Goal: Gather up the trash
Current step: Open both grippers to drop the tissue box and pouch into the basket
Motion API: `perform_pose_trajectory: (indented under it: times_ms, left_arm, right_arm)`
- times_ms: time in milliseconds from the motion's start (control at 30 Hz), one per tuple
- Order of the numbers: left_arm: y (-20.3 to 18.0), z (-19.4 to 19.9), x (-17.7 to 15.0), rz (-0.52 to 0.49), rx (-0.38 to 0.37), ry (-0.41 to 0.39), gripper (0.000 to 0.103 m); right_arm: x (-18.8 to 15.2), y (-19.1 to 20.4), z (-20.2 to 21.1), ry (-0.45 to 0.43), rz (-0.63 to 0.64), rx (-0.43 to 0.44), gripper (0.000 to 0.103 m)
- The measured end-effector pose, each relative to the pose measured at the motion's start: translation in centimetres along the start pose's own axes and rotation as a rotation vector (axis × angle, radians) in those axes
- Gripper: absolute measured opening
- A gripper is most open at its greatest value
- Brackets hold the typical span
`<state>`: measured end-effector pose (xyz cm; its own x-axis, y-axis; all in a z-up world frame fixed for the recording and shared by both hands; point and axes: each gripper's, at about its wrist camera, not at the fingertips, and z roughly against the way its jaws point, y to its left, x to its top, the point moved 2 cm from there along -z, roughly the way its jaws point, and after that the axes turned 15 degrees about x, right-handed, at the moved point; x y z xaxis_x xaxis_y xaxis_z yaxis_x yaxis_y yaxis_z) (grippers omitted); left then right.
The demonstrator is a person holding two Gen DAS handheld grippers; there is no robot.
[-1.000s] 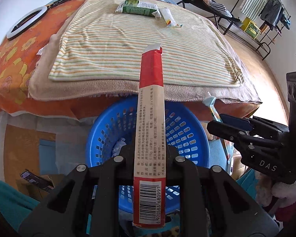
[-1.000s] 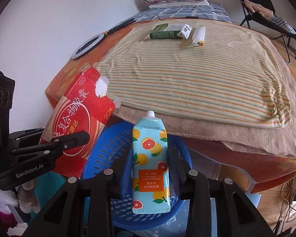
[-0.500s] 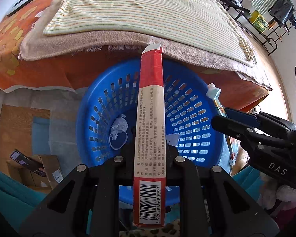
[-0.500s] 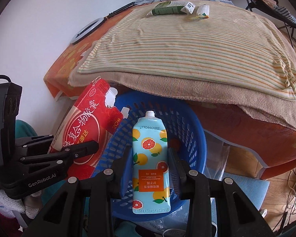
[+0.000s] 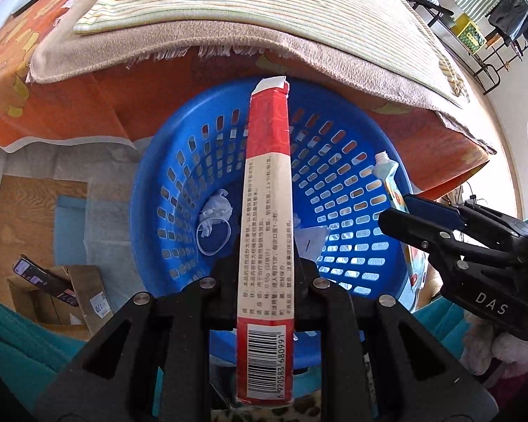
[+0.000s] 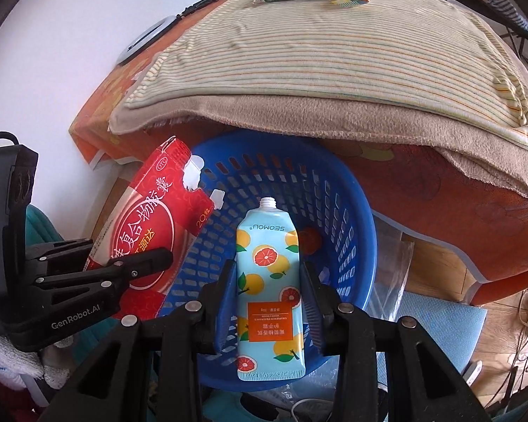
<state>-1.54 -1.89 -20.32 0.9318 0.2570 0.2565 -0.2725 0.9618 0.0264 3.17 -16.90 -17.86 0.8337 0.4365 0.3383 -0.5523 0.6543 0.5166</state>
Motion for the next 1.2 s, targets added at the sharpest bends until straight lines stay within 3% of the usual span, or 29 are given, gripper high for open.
perform_pose_trajectory:
  times_ms: [267,600,633,667,733,900,1000,1200]
  left_arm:
    - [0.0,-0.5,0.0,-0.005,0.014,0.011,0.021]
    - [0.2,-1.1,-0.2,0.0,0.027,0.029,0.023]
    - [0.3,-1.2,-0.3,0.0,0.028,0.031,0.026]
    - [0.3,-1.3,-0.3,0.002,0.029,0.031,0.04]
    - [0.5,-1.2,-0.3,0.007,0.034,0.018,0.058]
    - [0.7,-1.2,0.0,0.019,0.039,0.026,0.058]
    - [1.0,-1.5,0.0,0.026,0.045,0.038,0.066]
    - [1.1,-2.0,0.1,0.036,0.06,0.065,0.067]
  right_arm:
    - [-0.2,-0.5,-0.9,0.017,-0.017,-0.004,0.039]
    - [-0.5,-1.3,-0.9,0.025,-0.047,-0.027,0.065]
    - [-0.5,-1.3,-0.9,0.026,-0.05,-0.031,0.068]
    - [-0.5,-1.4,-0.9,0.027,-0.052,-0.035,0.07]
    - [-0.5,-1.5,-0.9,0.028,-0.056,-0.042,0.072]
    - [-0.6,-1.8,-0.9,0.036,-0.068,-0.054,0.079]
    - [-0.6,-1.8,-0.9,0.037,-0.067,-0.061,0.084]
    - [-0.6,-1.7,-0.9,0.038,-0.064,-0.075,0.086]
